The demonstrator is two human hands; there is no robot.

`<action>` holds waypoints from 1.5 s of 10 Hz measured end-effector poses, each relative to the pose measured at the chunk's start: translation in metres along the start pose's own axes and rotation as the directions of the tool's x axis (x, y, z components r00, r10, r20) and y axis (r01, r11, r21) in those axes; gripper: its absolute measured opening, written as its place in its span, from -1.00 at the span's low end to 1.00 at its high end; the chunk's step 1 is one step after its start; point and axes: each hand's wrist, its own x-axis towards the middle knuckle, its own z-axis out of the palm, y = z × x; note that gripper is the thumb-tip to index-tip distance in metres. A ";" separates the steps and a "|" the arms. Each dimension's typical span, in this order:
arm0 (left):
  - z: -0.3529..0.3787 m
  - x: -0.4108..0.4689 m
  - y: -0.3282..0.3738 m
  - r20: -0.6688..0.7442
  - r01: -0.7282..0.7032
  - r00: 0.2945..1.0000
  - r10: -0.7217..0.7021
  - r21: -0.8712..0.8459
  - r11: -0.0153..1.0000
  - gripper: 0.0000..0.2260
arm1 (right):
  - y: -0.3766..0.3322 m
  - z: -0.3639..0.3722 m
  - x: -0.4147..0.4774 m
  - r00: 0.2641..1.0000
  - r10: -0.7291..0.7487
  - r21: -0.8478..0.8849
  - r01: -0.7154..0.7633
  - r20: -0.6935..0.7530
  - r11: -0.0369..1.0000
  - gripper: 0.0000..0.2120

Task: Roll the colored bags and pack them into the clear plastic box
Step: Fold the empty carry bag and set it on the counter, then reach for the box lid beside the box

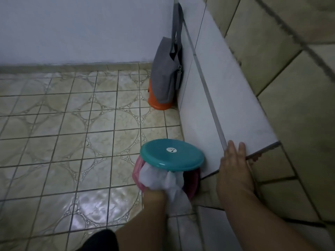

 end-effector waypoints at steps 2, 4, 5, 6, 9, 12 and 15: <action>0.039 0.024 0.044 0.167 0.243 0.965 -0.201 -0.288 0.926 -0.24 | -0.021 0.004 0.024 0.999 0.028 0.094 -0.026 -0.024 0.995 -0.26; 0.018 -0.019 0.048 0.423 0.340 0.863 -0.276 -0.081 0.937 -0.66 | -0.013 -0.007 0.017 0.999 0.049 0.272 -0.047 -0.003 0.961 -0.33; -0.008 -0.049 0.061 0.483 0.219 0.809 -0.335 0.281 0.934 -0.75 | 0.013 -0.034 0.001 0.999 0.007 0.455 -0.029 0.050 0.890 -0.40; -0.036 -0.090 0.108 0.442 0.024 0.802 -0.402 0.649 0.761 -0.77 | 0.068 -0.081 -0.028 0.998 -0.047 0.705 0.066 -0.046 0.707 -0.56; -0.014 -0.279 0.308 0.221 -0.905 0.389 0.894 0.272 0.326 -0.76 | 0.287 -0.053 -0.135 0.680 0.718 0.989 0.115 -0.146 0.092 -0.75; 0.135 -0.469 0.179 0.939 -0.812 -0.190 0.286 0.014 -0.584 -0.29 | 0.247 0.176 -0.264 0.509 0.472 0.691 -0.595 0.719 -0.411 -0.43; 0.180 -0.501 0.144 0.995 -0.573 0.100 0.000 0.057 -0.818 -0.25 | 0.216 0.208 -0.278 0.523 0.506 0.708 -0.641 0.686 -0.297 -0.30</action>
